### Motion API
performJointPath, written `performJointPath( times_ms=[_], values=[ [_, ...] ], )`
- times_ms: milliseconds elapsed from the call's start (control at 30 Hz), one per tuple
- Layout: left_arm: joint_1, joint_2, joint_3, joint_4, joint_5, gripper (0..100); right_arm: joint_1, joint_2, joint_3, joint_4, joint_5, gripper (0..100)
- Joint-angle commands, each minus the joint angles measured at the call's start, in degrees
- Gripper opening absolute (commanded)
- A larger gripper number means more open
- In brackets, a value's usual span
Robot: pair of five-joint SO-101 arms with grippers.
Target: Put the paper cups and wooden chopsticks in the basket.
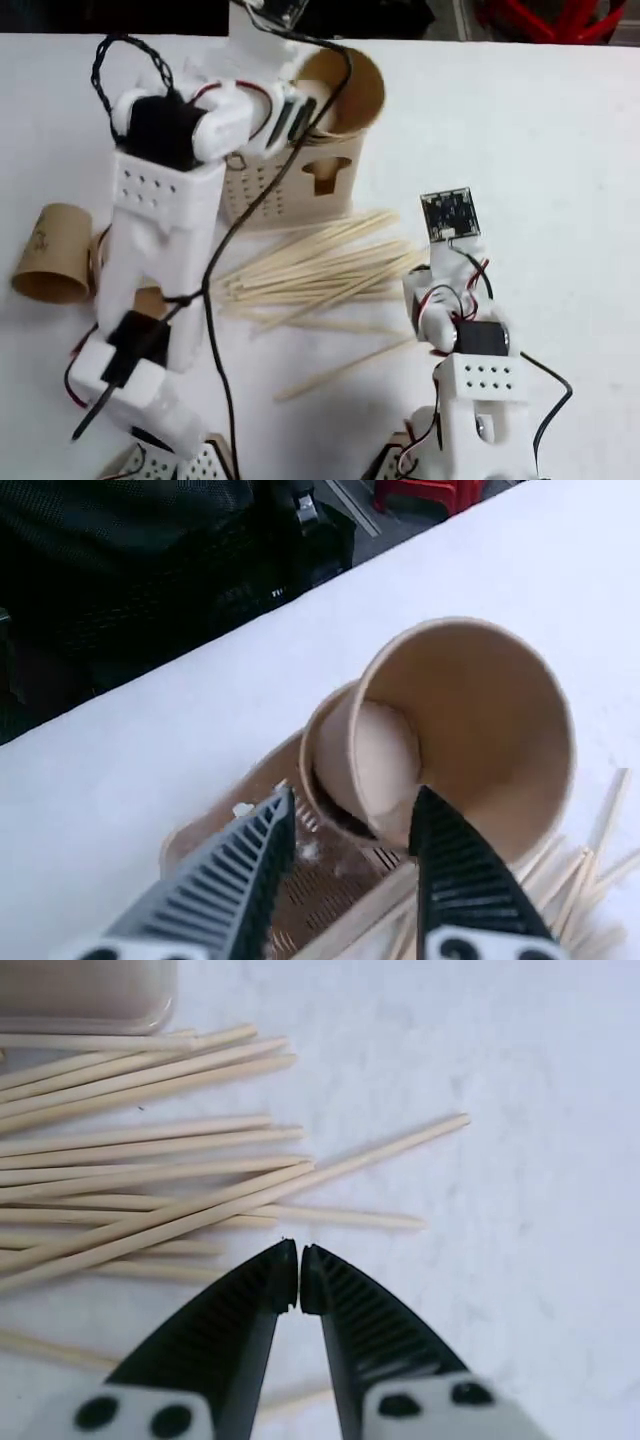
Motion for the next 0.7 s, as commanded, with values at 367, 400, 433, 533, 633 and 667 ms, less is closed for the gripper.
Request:
performJointPath(
  times_ms=[367,400,433,533,633,667],
  values=[
    [-6.3,5.7,-2.0,-9.3,3.4,20,0.3,-1.1,-0.3,-1.1,-0.4,2.4],
    [-6.5,5.2,-2.0,-8.5,3.4,20,0.3,-1.1,-0.3,-1.1,-0.4,2.4],
    [-6.8,4.4,-2.1,-7.6,3.3,20,0.3,-1.1,-0.3,-1.1,-0.4,2.4],
    [-7.1,0.8,-3.5,-2.7,1.6,20,0.3,-1.1,-0.3,-1.1,-0.4,2.4],
    [-7.8,-2.3,-4.2,3.2,-3.1,20,0.3,-1.1,-0.3,-1.1,-0.4,2.4],
    [-8.3,-3.3,-4.2,4.9,-4.4,20,0.3,-1.1,-0.3,-1.1,-0.4,2.4]
  ],
)
